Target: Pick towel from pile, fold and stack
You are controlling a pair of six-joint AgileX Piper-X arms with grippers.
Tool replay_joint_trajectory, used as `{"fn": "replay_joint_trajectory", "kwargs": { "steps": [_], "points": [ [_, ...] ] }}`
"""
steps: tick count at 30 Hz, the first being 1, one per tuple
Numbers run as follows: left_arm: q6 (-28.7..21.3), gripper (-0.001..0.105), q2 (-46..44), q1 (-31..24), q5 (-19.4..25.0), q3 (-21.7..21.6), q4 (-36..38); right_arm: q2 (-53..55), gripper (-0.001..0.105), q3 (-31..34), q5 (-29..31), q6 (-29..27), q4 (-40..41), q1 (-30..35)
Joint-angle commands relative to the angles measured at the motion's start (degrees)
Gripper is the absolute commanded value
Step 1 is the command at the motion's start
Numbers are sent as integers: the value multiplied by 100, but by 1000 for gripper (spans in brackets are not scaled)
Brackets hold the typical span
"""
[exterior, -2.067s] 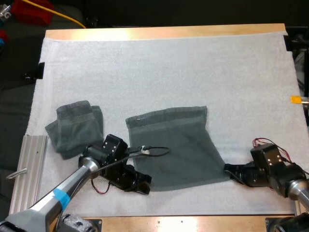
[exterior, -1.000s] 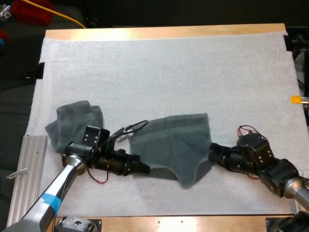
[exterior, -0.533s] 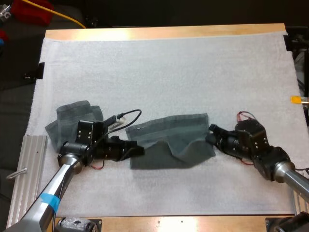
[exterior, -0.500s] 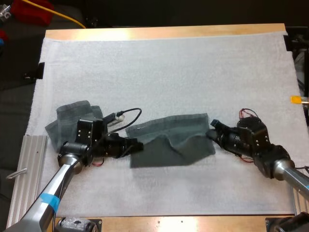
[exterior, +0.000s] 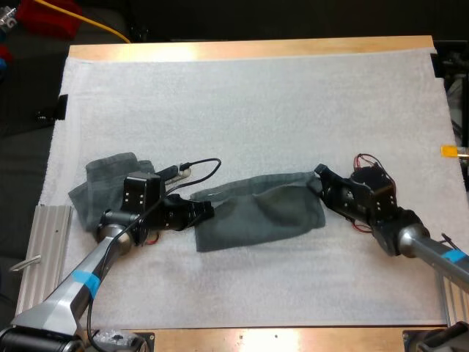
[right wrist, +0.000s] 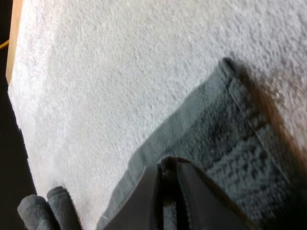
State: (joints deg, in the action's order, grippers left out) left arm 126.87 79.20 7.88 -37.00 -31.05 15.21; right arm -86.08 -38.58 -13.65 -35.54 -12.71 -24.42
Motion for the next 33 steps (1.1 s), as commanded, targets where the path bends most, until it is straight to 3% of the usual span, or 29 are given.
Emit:
{"fn": "replay_joint_trajectory", "kwargs": {
  "steps": [1,5,13,14,18,27,28,30,32,33],
  "points": [
    [26,0,-16,-8,147,-25,-147,-62,2,-69,36,-21,-44,24],
    [15,0,-16,-8,385,-25,-224,-223,2,-154,284,-21,-64,24],
    [15,0,-16,-459,394,-25,-332,-243,2,-155,615,-21,-320,24],
    [15,0,1,-661,205,-25,-348,-257,2,-155,737,-21,-302,24],
    [15,0,444,-562,-259,-25,-380,-257,2,-155,850,-21,-289,24],
    [15,2,670,-560,-589,-25,-609,-257,2,-155,882,-21,-204,24],
    [15,8,670,-560,-645,-25,-645,-257,2,-155,881,-21,-204,24],
    [15,32,670,-560,-736,-25,-692,-257,7,-155,881,-21,-204,24],
    [15,59,670,-560,-789,-36,-701,-257,18,-155,881,-21,-204,24],
    [15,76,670,-560,-800,-52,-690,-257,33,-155,881,-21,-204,24]
  ]
}}
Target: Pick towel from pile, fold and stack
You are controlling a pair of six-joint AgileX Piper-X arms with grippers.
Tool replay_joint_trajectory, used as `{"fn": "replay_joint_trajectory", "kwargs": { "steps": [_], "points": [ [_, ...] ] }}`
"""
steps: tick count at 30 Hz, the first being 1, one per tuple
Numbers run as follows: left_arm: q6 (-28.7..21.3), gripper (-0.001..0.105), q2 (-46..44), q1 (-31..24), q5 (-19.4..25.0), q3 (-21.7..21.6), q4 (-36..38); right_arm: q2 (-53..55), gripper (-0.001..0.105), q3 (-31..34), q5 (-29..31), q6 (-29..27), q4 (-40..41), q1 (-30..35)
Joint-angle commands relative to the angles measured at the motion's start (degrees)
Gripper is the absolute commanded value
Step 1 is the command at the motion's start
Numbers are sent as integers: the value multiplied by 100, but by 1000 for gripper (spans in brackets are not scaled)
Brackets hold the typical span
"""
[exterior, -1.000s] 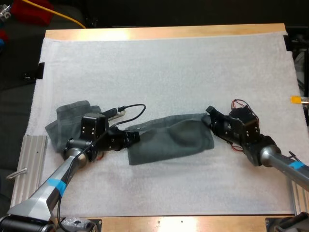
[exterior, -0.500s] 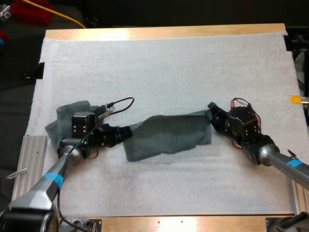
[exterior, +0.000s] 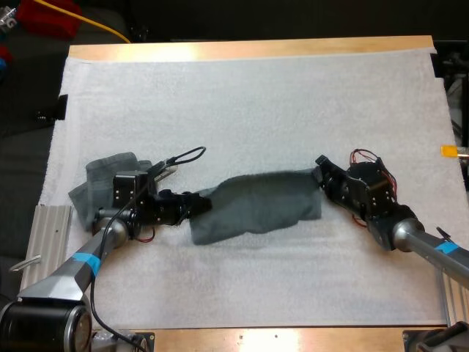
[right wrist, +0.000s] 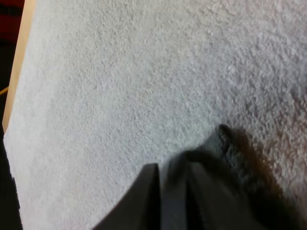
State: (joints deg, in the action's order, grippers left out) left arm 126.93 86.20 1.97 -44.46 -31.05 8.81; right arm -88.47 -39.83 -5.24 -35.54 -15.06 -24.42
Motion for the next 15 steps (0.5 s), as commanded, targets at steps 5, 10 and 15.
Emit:
{"fn": "replay_joint_trajectory", "kwargs": {
  "steps": [5,10,15],
  "points": [
    [9,68,-97,31,-198,-125,-13,-6,79,-31,-305,-610,-274,24],
    [-146,70,-644,31,-126,-126,12,214,77,-31,-835,-987,-516,24],
    [-148,70,-1277,31,-121,-126,194,481,77,-31,-883,-1110,-333,24]
  ]
}}
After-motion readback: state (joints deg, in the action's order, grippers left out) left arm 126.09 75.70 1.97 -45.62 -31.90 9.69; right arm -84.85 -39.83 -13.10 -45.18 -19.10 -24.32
